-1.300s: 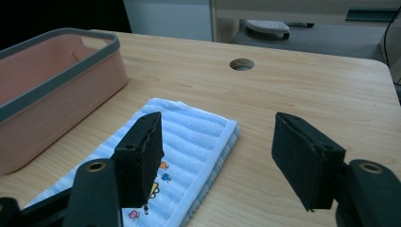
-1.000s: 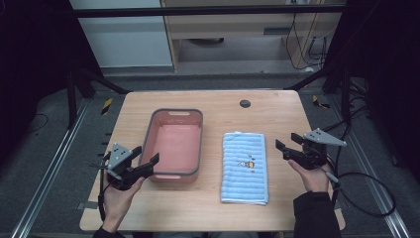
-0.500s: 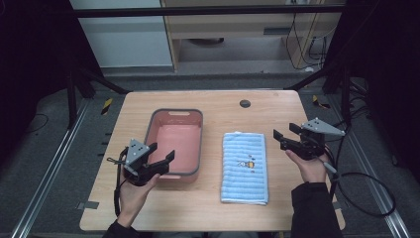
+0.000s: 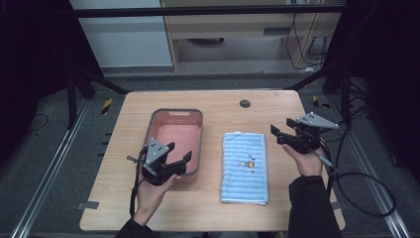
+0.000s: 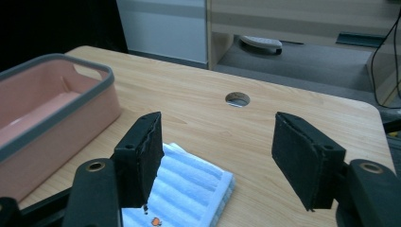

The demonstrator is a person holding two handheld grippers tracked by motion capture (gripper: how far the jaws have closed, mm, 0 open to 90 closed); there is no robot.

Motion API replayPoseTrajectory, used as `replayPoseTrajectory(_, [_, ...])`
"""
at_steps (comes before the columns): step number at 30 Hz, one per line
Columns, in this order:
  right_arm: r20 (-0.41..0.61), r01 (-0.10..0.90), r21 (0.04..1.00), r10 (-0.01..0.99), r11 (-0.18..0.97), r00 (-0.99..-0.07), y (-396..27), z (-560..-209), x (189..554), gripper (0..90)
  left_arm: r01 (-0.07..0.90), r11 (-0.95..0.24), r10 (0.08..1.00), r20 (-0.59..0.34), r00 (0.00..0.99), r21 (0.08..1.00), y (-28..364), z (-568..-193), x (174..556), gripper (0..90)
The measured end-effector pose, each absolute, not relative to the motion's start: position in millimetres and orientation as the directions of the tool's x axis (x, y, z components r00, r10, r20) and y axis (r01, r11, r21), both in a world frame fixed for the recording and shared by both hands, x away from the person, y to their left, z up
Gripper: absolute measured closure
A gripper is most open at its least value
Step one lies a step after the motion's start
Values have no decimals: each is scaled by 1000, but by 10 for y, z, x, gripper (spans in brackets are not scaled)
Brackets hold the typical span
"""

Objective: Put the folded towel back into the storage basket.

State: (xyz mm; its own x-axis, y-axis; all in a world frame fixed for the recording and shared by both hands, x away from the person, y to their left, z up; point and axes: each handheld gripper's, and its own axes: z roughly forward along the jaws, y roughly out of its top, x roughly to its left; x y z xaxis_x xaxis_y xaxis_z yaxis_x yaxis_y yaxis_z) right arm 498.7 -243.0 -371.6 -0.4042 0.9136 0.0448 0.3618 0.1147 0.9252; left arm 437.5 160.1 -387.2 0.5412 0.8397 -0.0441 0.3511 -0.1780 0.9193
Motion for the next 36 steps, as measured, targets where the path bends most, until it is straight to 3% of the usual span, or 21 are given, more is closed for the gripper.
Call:
replayPoseTrajectory(18, [37, 378, 917, 917, 126, -396, -2401, -3862, 5188, 425, 354, -236, 796, -29, 605, 905, 1063, -4047, 4358, 359])
replayPoseTrajectory(36, [41, 417, 898, 916, 142, -400, -2381, -4057, 5343, 442, 371, -305, 766, -6, 642, 877, 740, -4308, 4334, 433])
